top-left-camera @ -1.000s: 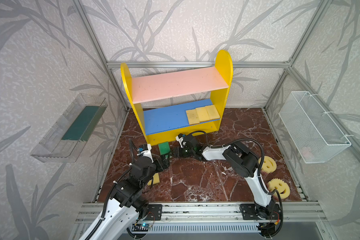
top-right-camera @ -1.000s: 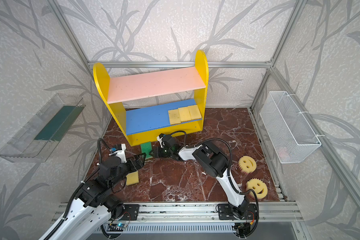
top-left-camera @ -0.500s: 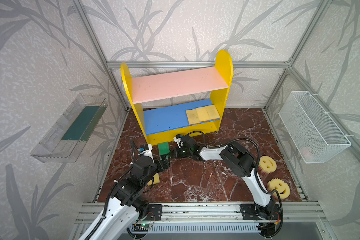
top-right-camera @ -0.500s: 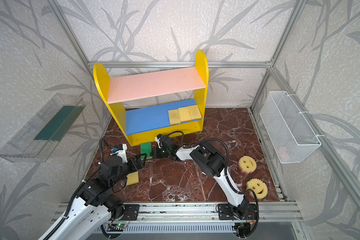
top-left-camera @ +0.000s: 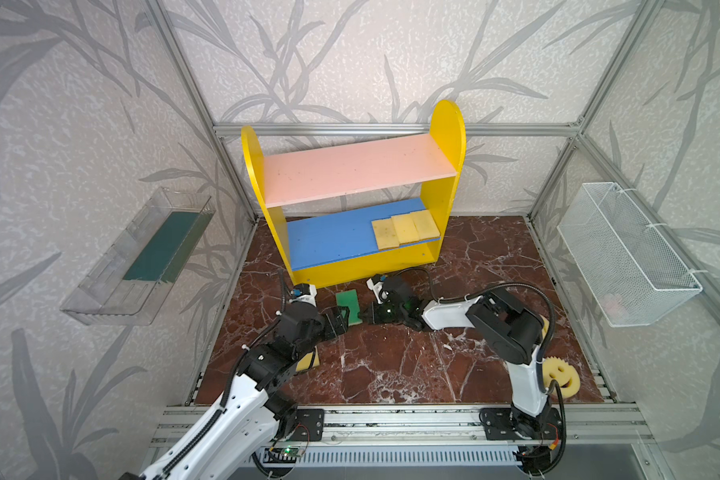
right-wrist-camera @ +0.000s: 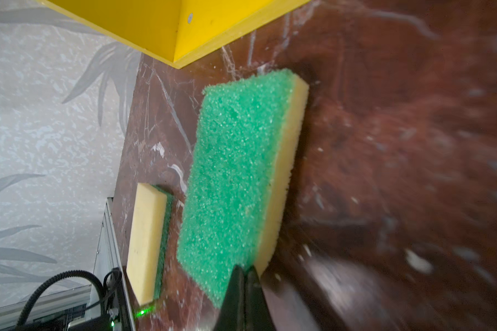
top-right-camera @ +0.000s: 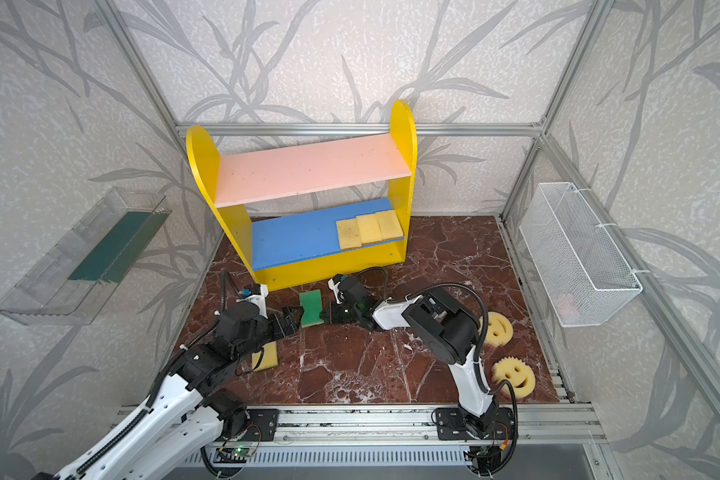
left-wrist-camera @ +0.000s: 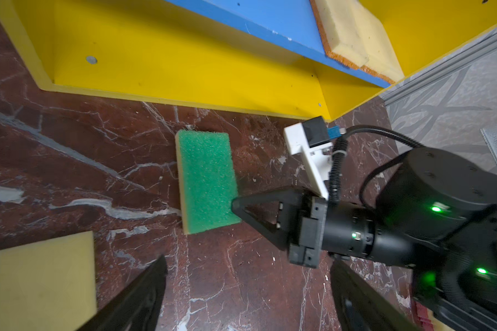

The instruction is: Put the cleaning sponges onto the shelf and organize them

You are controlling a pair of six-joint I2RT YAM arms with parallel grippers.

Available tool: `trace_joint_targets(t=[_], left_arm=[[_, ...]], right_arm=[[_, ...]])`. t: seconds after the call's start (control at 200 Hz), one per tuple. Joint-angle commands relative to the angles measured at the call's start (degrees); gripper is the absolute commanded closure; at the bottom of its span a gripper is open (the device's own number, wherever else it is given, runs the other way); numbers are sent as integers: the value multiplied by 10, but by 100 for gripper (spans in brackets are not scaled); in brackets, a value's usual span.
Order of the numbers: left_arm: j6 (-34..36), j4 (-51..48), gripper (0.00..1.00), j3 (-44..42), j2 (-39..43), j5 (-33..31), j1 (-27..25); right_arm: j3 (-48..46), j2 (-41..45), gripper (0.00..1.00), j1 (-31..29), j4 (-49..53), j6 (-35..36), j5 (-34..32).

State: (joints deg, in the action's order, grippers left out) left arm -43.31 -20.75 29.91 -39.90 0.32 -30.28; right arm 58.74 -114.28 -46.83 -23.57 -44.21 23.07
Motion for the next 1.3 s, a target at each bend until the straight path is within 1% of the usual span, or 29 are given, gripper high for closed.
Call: trace_joint_targets(t=[0.0,0.14,0.225,0.28,0.335,0.38,0.495,0.535,0.58,0.65,0.855,1.005,1.035,1.075,1.16,1.204,1.299], left_arm=[[-2,66,11,16,-49,0,-17],[-7,164,13,5,-130,1,-39],[-8,230,14,0,-183,1,-51],[-12,277,14,-3,-222,13,-55],[-22,332,14,-9,-262,29,-55],[-31,376,15,-12,-294,43,-55],[-38,450,16,-6,-363,64,-55],[-37,467,16,-2,-380,66,-55],[-35,482,16,1,-395,67,-55],[-31,492,16,10,-415,69,-55],[-25,509,16,27,-457,74,-55],[-28,511,16,37,-478,79,-55],[-28,509,16,38,-478,80,-55],[-27,505,16,38,-477,81,-55],[-21,492,16,42,-472,79,-55],[-19,486,16,42,-470,77,-55],[-20,482,16,41,-465,77,-55]], right_arm=[[-50,77,98,30,11,31,-1],[-122,150,98,90,23,53,18],[-147,161,98,130,25,68,38],[-158,180,98,157,19,74,55],[-160,180,98,182,14,74,74],[-154,178,98,198,18,99,80],[-115,168,98,216,72,148,62],[-97,168,98,219,92,162,51],[-80,147,98,223,109,174,41],[-61,133,98,234,119,176,35],[-13,79,98,265,127,176,44],[20,38,94,277,124,176,55],[25,33,93,279,125,176,56],[29,29,88,281,125,176,56],[31,27,68,285,127,176,53],[28,31,60,285,128,178,50],[15,51,51,286,134,183,45]])
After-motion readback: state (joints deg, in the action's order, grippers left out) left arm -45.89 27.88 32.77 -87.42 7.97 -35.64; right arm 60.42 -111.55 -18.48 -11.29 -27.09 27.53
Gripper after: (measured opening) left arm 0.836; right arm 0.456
